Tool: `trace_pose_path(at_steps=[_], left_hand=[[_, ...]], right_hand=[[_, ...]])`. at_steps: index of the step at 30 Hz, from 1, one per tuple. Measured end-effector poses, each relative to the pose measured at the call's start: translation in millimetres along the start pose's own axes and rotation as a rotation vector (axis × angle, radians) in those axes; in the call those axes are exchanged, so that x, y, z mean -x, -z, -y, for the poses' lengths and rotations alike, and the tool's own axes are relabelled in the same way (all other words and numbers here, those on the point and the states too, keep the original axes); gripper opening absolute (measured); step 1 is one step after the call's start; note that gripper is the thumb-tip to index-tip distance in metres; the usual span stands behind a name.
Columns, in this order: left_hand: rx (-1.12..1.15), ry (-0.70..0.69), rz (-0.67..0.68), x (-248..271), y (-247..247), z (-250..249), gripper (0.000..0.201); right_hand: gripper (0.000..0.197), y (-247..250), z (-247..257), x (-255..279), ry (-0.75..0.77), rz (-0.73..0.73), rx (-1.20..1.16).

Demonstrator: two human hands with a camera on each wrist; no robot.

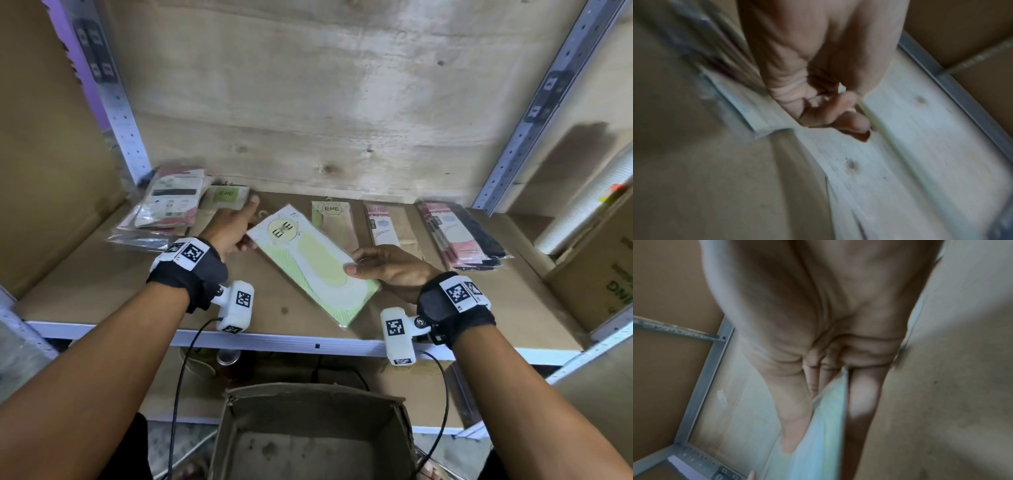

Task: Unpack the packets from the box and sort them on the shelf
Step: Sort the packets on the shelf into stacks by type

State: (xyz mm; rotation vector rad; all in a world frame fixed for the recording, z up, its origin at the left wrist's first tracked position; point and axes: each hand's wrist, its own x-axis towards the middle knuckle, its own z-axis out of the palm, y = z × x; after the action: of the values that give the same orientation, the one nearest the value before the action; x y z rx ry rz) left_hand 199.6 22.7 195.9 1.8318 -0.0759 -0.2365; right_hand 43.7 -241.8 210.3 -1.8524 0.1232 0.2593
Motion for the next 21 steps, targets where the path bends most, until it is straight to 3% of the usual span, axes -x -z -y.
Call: trace_pose_path(at_steps=[2,4,9,13,18,21], left_hand=[[0.294,0.134,0.079,7,3,-1,0.07],[0.387,0.218,0.249,13,4,-4,0.078],[0.15,0.206,0.632,41,-26,-7,0.066],[0.209,0.119,0.524,43,-47,-9,0.045],[0.222,0.107,0.367,31,-51,-10,0.039],[0.223,0.109,0.294,25,-53,-12,0.041]], right_hand=[[0.01,1,2,0,0.029,-0.054,-0.08],[0.011,0,4,-2,0.029,-0.117,-0.25],[0.019,-10,10,-18,-0.001,-0.26,-0.457],[0.056,-19,9,-35,-0.046,-0.328,-0.467],[0.033,-11,8,-50,-0.077,-0.281,-0.457],[0.042,-3,10,-59,-0.1,-0.292,-0.406]])
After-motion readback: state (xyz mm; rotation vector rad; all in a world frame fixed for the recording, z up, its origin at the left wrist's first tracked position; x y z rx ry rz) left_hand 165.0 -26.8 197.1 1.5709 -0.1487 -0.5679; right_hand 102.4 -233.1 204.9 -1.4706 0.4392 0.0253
